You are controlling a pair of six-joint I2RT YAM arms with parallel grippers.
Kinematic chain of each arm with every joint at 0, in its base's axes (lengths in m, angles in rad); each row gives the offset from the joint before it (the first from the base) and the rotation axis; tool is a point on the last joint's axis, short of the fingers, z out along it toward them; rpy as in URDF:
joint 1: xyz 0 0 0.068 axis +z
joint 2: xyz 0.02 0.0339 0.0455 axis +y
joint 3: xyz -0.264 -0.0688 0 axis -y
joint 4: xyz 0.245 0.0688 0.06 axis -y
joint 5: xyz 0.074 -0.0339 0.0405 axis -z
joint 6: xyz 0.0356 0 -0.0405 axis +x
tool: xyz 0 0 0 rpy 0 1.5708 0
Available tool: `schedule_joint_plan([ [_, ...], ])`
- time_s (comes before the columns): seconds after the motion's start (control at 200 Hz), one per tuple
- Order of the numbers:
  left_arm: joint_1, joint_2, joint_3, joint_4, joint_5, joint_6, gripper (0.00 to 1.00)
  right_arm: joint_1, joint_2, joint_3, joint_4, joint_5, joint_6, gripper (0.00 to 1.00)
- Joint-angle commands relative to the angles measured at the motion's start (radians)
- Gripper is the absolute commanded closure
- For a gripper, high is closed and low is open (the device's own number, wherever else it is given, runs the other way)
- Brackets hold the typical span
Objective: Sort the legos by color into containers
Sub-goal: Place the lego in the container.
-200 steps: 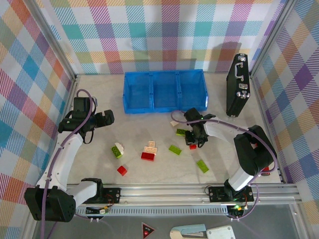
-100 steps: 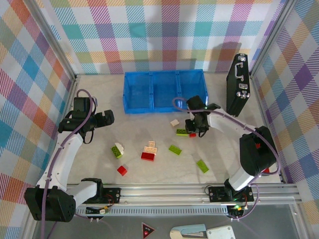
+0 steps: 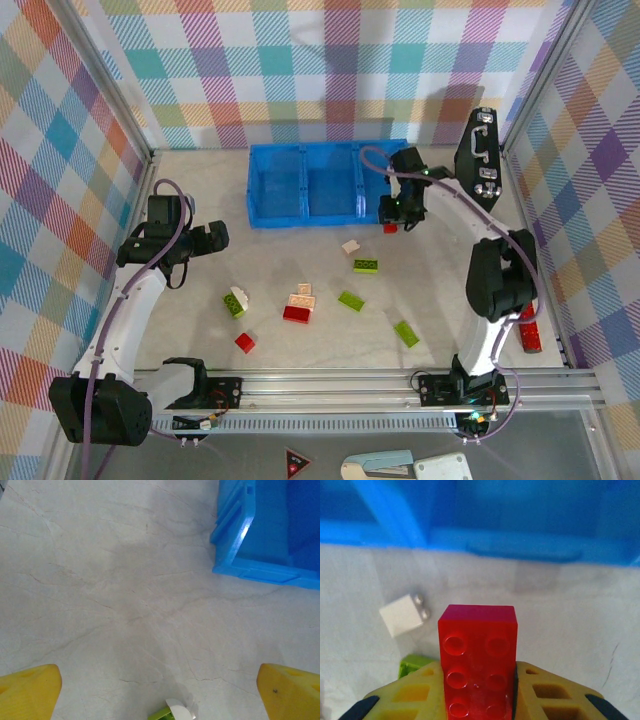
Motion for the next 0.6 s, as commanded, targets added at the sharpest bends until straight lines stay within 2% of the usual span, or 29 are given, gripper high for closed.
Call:
schedule_joint_plan([
  [0.0,0.004,0.005,-0.006,-0.027,-0.014,0.012,0.00,-0.022,0.078,0.117,-0.061,-0.034,-0.041,0.70],
  [0.395,0.006,0.016,-0.003,-0.030,-0.016,0.014,0.00,-0.066,0.380,0.530,-0.185,-0.055,-0.082,0.71],
  [0.595,0.005,0.024,-0.002,-0.030,-0.016,0.015,0.00,-0.066,0.491,0.669,-0.224,-0.060,-0.092,0.71],
])
